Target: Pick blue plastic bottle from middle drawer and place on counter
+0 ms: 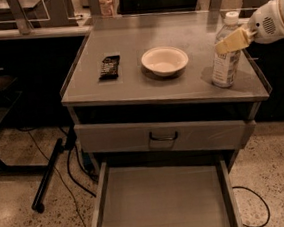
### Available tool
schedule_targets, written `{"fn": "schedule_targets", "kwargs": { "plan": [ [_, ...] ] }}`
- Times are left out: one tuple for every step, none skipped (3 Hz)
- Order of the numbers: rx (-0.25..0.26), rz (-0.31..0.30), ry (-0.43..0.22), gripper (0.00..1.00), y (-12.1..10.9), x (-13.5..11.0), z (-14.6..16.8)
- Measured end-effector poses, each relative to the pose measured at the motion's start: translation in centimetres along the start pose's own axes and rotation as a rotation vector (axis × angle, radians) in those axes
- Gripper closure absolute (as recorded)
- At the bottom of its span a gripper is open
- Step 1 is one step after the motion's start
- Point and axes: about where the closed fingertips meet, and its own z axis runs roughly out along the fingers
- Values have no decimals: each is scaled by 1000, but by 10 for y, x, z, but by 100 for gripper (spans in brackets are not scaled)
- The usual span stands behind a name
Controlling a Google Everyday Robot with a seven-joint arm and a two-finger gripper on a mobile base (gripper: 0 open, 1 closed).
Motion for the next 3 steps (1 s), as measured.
{"fn": "schedule_targets", "kwargs": {
  "plan": [
    [0,0,0,73,0,0,0],
    [0,0,0,50,0,0,0],
    [0,0,0,27,0,0,0]
  ]
}}
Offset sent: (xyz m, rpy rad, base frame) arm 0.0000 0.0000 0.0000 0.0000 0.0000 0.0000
